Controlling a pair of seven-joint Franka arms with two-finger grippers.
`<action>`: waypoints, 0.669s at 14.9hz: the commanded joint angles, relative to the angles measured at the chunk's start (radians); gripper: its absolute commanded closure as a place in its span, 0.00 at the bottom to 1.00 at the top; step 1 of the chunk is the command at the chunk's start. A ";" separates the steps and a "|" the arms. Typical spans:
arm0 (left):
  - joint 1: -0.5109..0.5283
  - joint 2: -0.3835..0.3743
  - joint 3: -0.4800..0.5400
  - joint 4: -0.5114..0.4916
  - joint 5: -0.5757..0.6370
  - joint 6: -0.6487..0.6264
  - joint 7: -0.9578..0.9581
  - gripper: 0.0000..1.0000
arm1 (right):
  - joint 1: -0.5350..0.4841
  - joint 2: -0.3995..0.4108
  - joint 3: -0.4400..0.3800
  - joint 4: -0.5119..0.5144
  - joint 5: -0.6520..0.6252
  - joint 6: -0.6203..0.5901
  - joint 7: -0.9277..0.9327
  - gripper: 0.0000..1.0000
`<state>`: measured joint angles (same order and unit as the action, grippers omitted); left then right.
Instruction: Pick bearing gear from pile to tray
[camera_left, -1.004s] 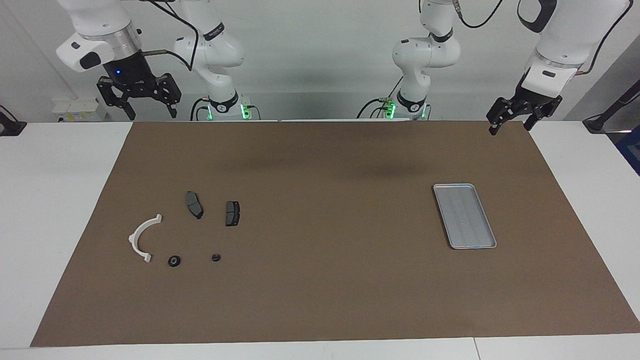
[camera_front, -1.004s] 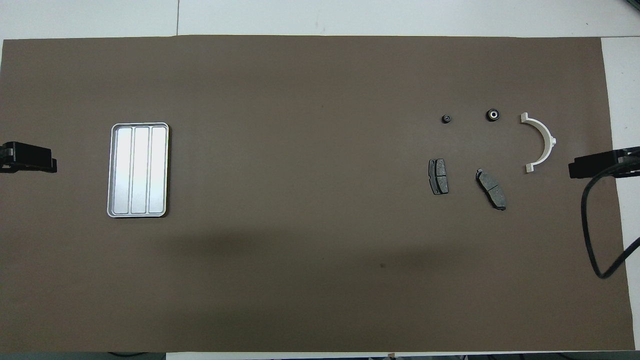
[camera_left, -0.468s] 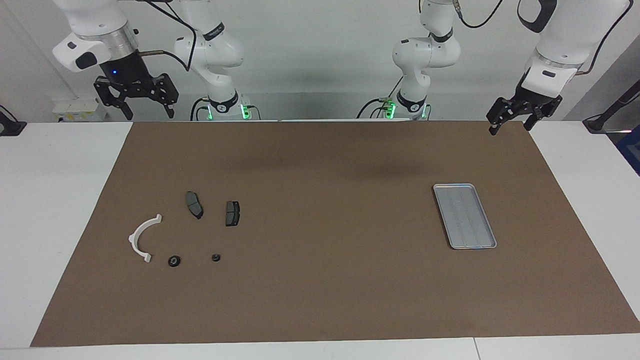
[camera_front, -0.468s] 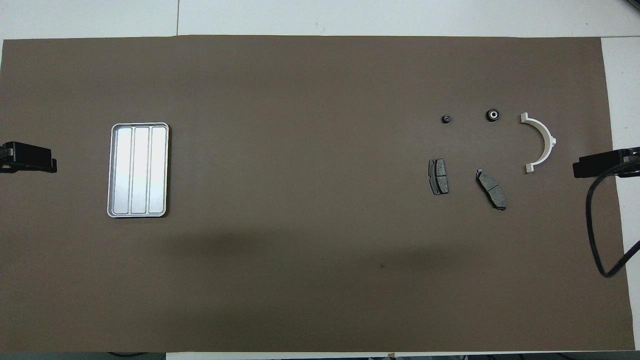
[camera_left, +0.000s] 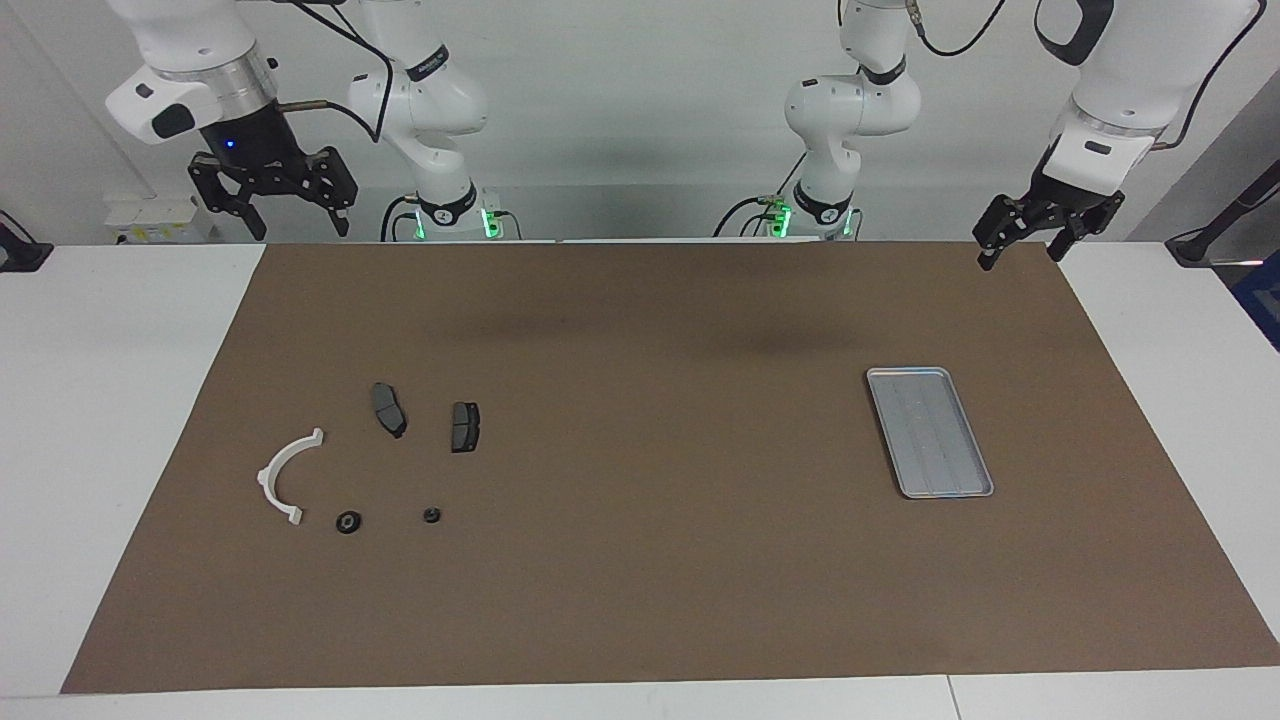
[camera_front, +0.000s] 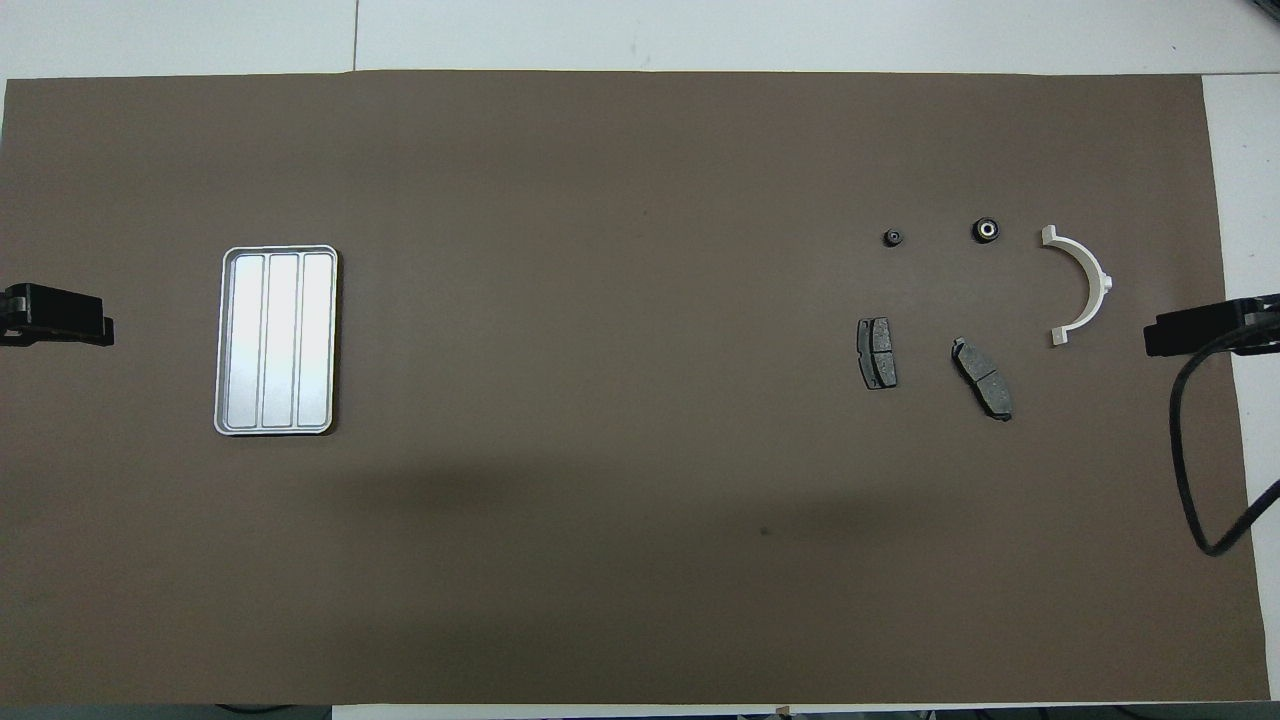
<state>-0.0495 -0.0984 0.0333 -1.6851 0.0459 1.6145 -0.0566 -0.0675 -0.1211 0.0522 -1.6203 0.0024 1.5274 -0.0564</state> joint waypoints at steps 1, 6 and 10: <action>-0.013 -0.021 0.010 -0.016 -0.008 -0.007 -0.005 0.00 | -0.008 -0.017 0.006 -0.035 -0.012 0.017 -0.023 0.00; -0.013 -0.021 0.010 -0.016 -0.008 -0.008 -0.005 0.00 | -0.012 -0.015 0.005 -0.139 -0.012 0.149 -0.019 0.00; -0.013 -0.021 0.010 -0.016 -0.008 -0.008 -0.005 0.00 | -0.015 0.018 0.005 -0.243 -0.015 0.301 0.019 0.00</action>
<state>-0.0495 -0.0983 0.0333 -1.6851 0.0459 1.6145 -0.0566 -0.0701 -0.1081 0.0507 -1.7973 0.0020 1.7519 -0.0542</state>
